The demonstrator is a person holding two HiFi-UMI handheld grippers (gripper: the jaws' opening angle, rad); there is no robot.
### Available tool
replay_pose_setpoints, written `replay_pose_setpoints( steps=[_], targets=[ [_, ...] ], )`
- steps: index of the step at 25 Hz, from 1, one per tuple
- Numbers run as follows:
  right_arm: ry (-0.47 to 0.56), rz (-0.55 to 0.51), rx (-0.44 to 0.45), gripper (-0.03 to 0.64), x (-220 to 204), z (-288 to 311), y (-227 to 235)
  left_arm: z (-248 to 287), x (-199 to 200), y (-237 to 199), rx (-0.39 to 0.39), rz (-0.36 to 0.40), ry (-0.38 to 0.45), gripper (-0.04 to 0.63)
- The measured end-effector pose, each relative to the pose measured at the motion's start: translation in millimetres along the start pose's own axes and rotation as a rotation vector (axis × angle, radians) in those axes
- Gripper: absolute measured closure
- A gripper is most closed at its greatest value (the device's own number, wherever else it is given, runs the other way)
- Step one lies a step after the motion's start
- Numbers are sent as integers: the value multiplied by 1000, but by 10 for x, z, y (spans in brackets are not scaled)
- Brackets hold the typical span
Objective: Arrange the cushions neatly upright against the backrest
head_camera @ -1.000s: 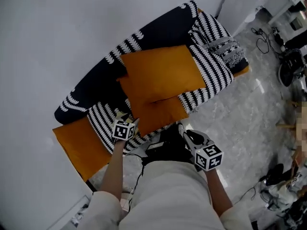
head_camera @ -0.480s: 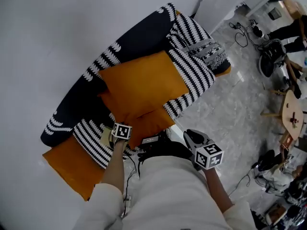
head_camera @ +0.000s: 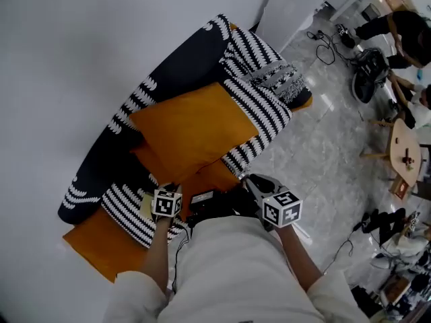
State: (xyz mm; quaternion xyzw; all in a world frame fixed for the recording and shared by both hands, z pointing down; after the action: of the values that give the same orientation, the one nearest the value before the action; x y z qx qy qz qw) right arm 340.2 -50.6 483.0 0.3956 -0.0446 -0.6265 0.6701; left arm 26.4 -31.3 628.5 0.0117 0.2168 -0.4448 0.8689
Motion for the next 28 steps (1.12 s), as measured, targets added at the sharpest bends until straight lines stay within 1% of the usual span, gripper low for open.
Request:
replay_pose_setpoints(
  steps=[4,8,9,10,12,13,14,17,19,21,23,24,26,28],
  targets=[
    [-5,-24,35,558,136,5,74,-224,593,134,9,-21,112,555],
    [-19,-64,77,558,370,42,312,-324,1240,316,8,-3,215,557],
    [-30,-82,93,558,449,48,387,-339,1396,377,5,-19,245,557],
    [-44,-104,111,558,537,42,470,-350,1544,445,-3,-64,280,557],
    [-66,-150,146,558,741,10,663,-367,1812,580,-28,-212,360,557],
    [-71,-173,157,558,861,-9,777,-377,1945,641,-27,-277,395,557],
    [-72,-197,163,557,993,-33,903,-391,2082,704,-11,-316,421,557],
    [-70,-266,176,555,1371,-96,1277,-487,2453,898,67,-354,487,557],
    [-74,-306,204,505,1615,-78,1462,-593,2703,967,88,-392,564,557],
    [-81,-358,237,472,1841,-52,1592,-704,2953,1054,93,-420,635,557],
    [-79,-436,259,433,2015,-51,1659,-818,3146,1198,94,-428,692,558],
    [-70,-491,271,399,2088,-56,1659,-879,3215,1281,97,-428,715,557],
    [-37,-635,301,372,2204,-70,1591,-1007,3299,1457,108,-419,746,558],
    [-9,-819,338,346,2269,-60,1477,-1124,3317,1633,106,-405,773,558]
  ],
)
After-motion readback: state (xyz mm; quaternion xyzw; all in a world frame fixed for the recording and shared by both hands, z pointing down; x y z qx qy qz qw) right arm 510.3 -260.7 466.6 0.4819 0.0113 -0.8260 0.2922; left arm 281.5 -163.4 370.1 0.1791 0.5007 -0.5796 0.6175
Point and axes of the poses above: the fingertips, and each gripper's own axes: z forward along the fingers, y to its right, x out of its top, the point moved 7 cm from there along -z, backward along the fingers, and after that the axes turned 15 degrees about z, right-handed, at the moved point
